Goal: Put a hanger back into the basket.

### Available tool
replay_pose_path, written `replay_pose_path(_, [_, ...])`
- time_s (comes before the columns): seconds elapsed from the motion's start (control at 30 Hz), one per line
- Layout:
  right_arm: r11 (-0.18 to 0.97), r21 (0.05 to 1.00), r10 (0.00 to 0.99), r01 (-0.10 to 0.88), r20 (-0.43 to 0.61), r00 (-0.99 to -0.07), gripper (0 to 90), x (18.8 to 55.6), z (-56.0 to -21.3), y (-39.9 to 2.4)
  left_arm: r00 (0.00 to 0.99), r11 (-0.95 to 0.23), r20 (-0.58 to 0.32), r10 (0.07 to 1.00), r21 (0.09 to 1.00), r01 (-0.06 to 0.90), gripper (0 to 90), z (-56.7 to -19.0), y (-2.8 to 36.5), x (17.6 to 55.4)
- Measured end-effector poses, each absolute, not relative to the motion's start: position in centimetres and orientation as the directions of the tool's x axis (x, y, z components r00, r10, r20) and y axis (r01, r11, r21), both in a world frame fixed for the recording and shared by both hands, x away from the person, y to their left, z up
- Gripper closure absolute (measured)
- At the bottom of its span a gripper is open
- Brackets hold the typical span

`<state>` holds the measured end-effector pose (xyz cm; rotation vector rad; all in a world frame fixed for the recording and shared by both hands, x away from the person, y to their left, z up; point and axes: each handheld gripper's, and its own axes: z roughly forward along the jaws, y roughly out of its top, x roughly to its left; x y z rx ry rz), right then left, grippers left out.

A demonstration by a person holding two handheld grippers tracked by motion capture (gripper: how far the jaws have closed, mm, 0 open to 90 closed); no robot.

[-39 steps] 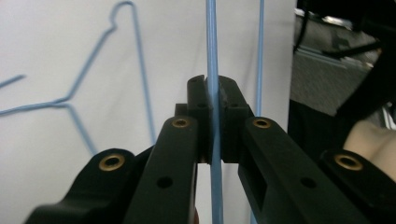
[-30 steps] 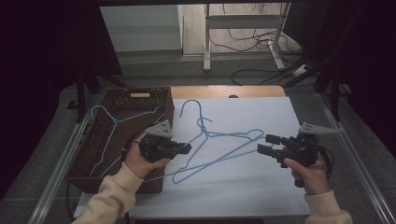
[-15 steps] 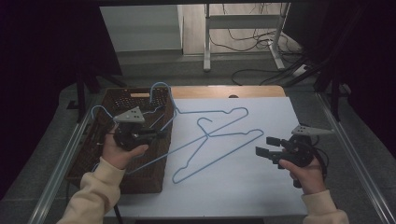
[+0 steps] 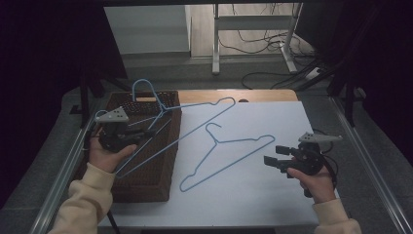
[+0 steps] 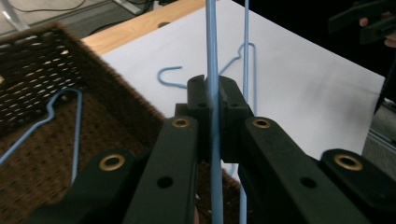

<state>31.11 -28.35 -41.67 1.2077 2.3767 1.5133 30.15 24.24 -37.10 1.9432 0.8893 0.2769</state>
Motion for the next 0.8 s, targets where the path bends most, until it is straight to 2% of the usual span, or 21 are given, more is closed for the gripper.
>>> replay_pose_path(0.8, [0.199, 0.79, 0.658, 0.58, 0.331, -0.676, 22.2, 31.2, -41.9, -28.4, 0.532, -0.133, -0.207, 0.821, 0.837, 0.531, 86.2, -38.6, 31.6, 30.6])
